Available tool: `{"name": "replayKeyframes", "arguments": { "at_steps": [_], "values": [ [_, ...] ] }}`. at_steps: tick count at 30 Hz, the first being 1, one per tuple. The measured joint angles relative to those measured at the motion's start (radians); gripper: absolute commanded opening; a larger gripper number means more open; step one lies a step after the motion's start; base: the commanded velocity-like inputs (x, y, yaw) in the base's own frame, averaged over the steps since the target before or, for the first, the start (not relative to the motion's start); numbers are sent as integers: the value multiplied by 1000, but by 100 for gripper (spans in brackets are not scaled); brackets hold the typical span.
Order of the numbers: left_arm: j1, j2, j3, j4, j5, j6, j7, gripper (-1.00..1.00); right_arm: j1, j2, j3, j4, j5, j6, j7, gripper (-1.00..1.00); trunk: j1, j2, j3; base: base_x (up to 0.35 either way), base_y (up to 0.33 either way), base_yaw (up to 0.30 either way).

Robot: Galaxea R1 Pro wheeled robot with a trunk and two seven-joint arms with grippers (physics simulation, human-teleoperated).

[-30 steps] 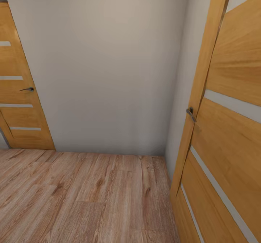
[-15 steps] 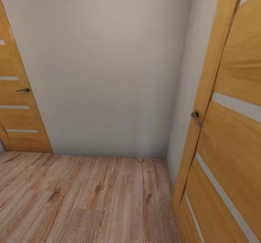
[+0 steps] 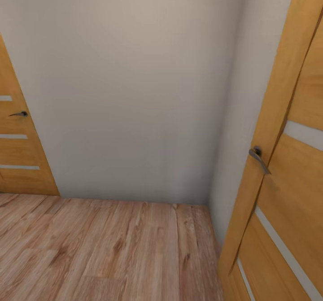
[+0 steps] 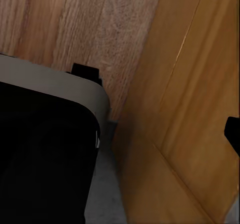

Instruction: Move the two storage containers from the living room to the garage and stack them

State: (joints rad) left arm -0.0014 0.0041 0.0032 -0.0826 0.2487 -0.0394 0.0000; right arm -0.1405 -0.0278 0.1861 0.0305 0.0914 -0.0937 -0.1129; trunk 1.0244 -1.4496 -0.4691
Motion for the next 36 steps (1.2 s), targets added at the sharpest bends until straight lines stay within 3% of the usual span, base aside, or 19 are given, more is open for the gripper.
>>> {"name": "replayKeyframes", "arguments": {
  "at_steps": [8, 25, 36],
  "values": [
    [0, 0, 0, 0, 0, 0, 0, 100, 0, -1, 0, 0, 0, -1, 0, 100, 0, 0, 0, 321, 0, 170],
    [0, 1, 0, 0, 0, 0, 0, 100, 0, 0, 0, 0, 0, -1, 0, 100, 0, 0, 0, 321, 0, 14],
    [0, 1, 0, 0, 0, 0, 0, 100, 0, -4, -1, 0, 0, -2, 0, 100, 0, 0, 0, 295, 0, 237]
  ]
}}
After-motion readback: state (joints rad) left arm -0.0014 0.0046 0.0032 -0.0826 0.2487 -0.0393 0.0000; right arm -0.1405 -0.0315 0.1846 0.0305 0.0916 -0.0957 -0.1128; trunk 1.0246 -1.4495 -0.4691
